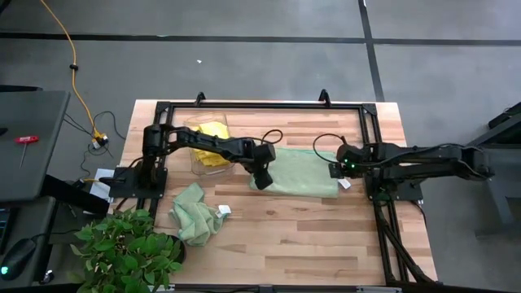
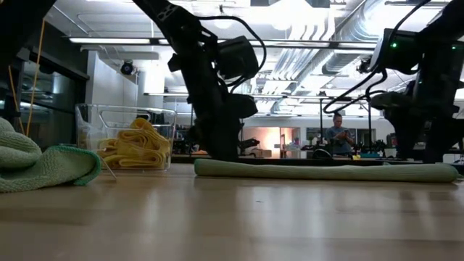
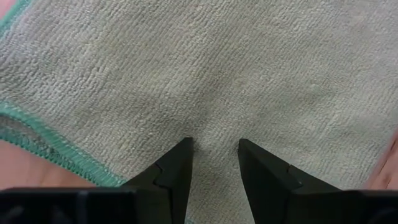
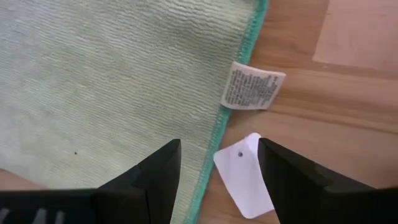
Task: Fold microfiber towels
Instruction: Fold the right green towel
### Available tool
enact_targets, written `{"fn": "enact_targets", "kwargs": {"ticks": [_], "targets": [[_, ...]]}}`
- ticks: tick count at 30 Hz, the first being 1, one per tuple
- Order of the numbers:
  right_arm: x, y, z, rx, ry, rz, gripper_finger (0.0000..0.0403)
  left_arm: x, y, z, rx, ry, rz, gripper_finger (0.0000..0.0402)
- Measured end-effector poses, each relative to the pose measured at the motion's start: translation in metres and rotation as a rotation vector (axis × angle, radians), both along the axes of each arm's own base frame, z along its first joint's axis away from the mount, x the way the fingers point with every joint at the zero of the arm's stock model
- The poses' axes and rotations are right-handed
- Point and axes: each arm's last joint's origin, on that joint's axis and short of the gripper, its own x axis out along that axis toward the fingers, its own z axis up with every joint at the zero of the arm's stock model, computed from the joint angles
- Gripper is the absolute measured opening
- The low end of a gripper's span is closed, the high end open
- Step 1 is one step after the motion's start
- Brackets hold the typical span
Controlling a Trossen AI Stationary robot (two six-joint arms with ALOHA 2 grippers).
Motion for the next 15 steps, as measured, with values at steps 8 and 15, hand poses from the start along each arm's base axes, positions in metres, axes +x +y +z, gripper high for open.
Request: {"fn": "enact_targets", "kwargs": {"ticks": [8, 15], "targets": [[0.006, -0.002, -0.001, -0.030, -0.028, -0.015, 0.0206, -0.002, 0.001, 0.000, 0.017, 0.023, -0.035, 0.0120], [0.011, -0.004, 0.001, -0.038, -0.085, -0.061, 0.0206, -0.002, 0.002, -0.001, 0.003, 0.022, -0.039, 0.0120]]}}
